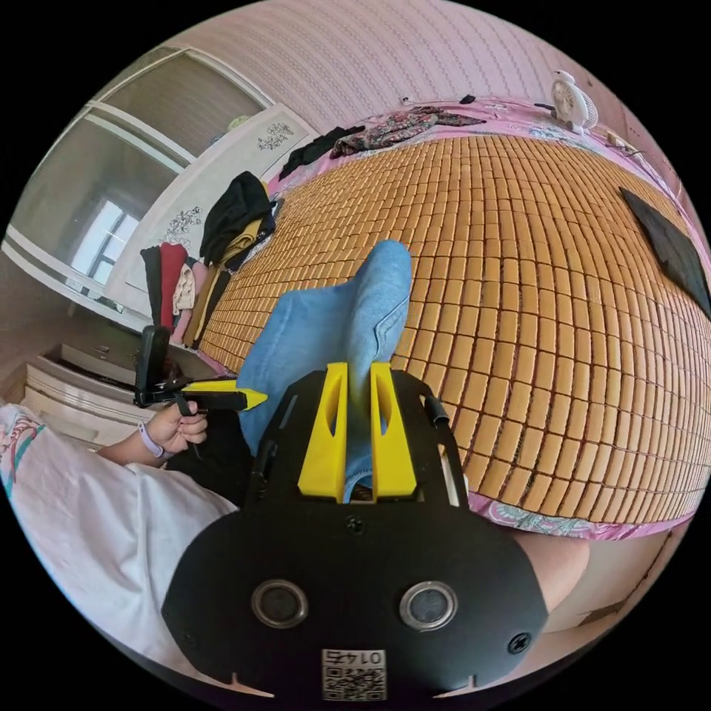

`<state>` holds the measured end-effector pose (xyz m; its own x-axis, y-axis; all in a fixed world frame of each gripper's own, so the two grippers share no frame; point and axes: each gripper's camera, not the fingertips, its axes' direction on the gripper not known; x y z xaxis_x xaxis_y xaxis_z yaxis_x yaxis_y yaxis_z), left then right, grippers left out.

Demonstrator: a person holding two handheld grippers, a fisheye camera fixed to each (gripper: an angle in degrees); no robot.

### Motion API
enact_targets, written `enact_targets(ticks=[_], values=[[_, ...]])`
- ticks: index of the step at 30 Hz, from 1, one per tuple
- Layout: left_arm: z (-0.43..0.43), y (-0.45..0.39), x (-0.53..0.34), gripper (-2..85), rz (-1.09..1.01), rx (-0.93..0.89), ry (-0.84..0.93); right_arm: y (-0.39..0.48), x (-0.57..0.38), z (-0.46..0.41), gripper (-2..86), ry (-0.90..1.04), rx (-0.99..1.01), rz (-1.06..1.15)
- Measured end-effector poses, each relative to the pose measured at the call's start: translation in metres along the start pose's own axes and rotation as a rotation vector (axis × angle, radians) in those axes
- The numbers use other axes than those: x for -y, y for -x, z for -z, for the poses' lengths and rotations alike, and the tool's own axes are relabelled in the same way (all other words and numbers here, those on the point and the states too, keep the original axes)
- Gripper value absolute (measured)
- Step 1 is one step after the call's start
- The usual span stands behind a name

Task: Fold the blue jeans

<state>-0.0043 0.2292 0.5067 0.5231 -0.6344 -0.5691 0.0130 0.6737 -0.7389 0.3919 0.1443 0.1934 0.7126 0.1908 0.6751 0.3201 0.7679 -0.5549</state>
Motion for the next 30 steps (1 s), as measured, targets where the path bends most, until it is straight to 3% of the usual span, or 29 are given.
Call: enact_targets(ticks=[7, 13, 16, 19, 22, 27, 30], values=[[0.110, 0.013, -0.010, 5.2, 0.052, 0.132, -0.322, 0.084, 0.095, -0.004, 4.6, -0.054, 0.213, 0.288], [0.231, 0.011, 0.026, 5.6, -0.060, 0.403, -0.607, 0.191, 0.237, 0.007, 5.0, -0.207, 0.290, 0.557], [0.287, 0.018, 0.060, 7.6, -0.052, 0.552, -0.709, 0.238, 0.319, 0.002, 6.1, -0.255, 0.292, 0.532], [0.322, 0.070, 0.089, 9.4, 0.231, 0.570, -0.661, 0.243, 0.384, -0.028, 6.5, -0.135, 0.254, 0.297], [0.315, 0.102, 0.077, 10.2, 0.327, 0.517, -0.622, 0.226, 0.376, -0.044, 6.5, -0.133, 0.245, 0.265], [0.234, 0.098, 0.020, 6.5, 0.197, 0.514, -0.557, 0.143, 0.279, -0.083, 6.7, 0.067, 0.167, 0.354], [0.170, 0.086, -0.013, 0.1, 0.087, 0.358, -0.513, 0.063, 0.187, -0.085, 6.1, 0.217, 0.054, 0.267]])
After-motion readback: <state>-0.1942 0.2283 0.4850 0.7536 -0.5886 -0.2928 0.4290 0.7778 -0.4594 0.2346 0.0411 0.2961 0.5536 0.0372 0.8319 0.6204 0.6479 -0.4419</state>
